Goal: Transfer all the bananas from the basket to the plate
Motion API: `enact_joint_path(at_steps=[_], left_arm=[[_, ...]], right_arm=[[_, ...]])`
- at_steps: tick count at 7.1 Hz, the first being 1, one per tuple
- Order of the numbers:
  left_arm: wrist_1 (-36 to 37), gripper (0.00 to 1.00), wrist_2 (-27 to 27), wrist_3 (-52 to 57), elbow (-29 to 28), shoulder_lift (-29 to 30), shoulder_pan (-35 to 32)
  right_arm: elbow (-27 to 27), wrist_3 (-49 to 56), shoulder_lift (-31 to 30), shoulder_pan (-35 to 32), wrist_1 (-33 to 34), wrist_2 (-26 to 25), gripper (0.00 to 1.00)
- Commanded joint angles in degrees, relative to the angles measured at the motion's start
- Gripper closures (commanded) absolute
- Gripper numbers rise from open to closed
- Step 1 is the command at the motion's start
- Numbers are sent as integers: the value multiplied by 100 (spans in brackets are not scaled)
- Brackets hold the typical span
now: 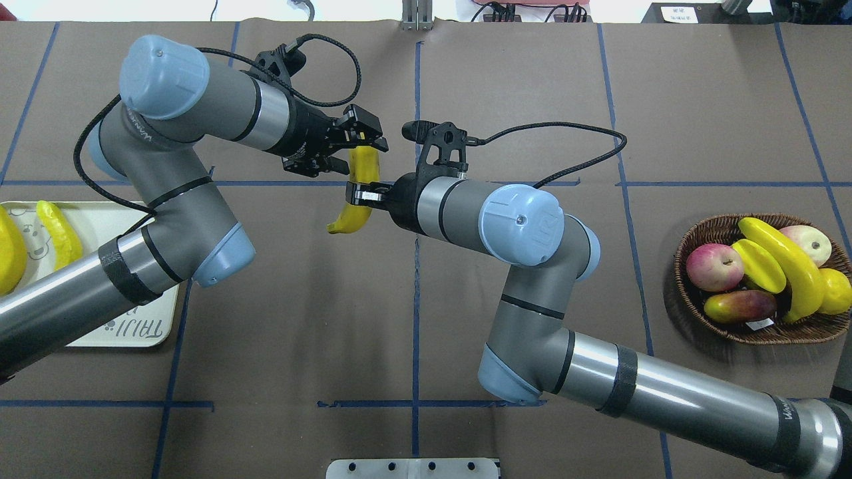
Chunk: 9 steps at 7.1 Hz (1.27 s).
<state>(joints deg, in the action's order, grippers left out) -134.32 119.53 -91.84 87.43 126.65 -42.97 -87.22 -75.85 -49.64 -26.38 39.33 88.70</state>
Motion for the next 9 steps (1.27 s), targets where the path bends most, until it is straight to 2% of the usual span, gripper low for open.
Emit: enact_joint_path(at_steps=[1,2,3,4,6,9], left_arm=[[-24,88,-9,-567,10,17,8],[45,100,-9,-580,-7,18,8],[37,100,-9,-581,2,18,0],[37,100,-9,-581,-7,9,0],[37,100,-9,-554,-7,-43,-44],[-15,100,0,-528,63,-603,-464]], right_arm=[[-5,9,25,2,4,7,89],[3,-9,33,2,4,7,76],[3,-44,33,-7,4,7,28],[-5,-183,42,-7,4,15,1],[-32,-202,51,-68,4,94,1],[-190,-202,-132,-481,74,1050,1]])
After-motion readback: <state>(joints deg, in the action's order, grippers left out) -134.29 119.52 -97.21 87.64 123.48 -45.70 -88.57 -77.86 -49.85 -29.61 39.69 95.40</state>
